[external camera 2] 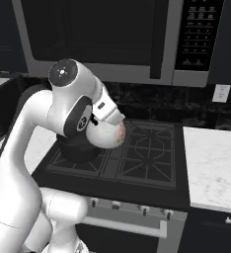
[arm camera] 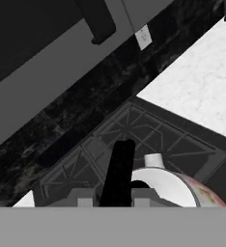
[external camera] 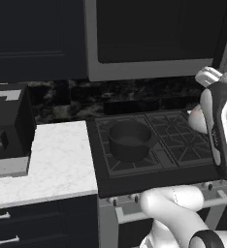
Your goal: Pick the kettle from the counter and place it on a stove burner. Then turn the burner on.
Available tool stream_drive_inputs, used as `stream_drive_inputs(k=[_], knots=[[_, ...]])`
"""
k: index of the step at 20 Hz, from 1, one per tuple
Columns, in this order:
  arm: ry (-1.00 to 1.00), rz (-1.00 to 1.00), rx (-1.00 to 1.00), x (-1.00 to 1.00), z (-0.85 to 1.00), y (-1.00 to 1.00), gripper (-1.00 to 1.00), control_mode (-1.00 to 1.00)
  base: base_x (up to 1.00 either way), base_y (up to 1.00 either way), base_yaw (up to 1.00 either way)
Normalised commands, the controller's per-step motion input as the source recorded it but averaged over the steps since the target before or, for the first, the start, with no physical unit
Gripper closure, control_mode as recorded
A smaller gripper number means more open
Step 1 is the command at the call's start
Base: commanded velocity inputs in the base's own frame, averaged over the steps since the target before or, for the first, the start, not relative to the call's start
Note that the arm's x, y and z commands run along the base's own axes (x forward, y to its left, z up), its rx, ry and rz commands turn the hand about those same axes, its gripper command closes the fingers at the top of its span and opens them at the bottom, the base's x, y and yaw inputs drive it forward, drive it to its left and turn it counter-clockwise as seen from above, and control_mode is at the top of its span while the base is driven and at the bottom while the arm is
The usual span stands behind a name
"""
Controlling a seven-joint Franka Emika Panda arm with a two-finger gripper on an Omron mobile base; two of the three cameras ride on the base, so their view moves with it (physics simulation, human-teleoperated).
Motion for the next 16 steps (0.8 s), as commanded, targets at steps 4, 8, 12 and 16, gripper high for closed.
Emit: stream_drive_inputs(k=[4, 8, 12, 16], knots=[[0.01, 0.23, 0.01, 0.22, -0.85, -0.86, 1.00, -1.00, 0.00, 0.00, 0.00], [-0.11, 0.03, -0.10, 0.24, -0.86, -0.20, 1.00, -1.00, 0.00, 0.00, 0.00], [-0.19, 0.04, -0.06, 0.24, -0.75, -0.02, 1.00, -1.00, 0.00, 0.00, 0.00], [-0.03, 0.00, 0.00, 0.54, -0.51, 0.00, 1.00, -1.00, 0.00, 0.00, 0.00]])
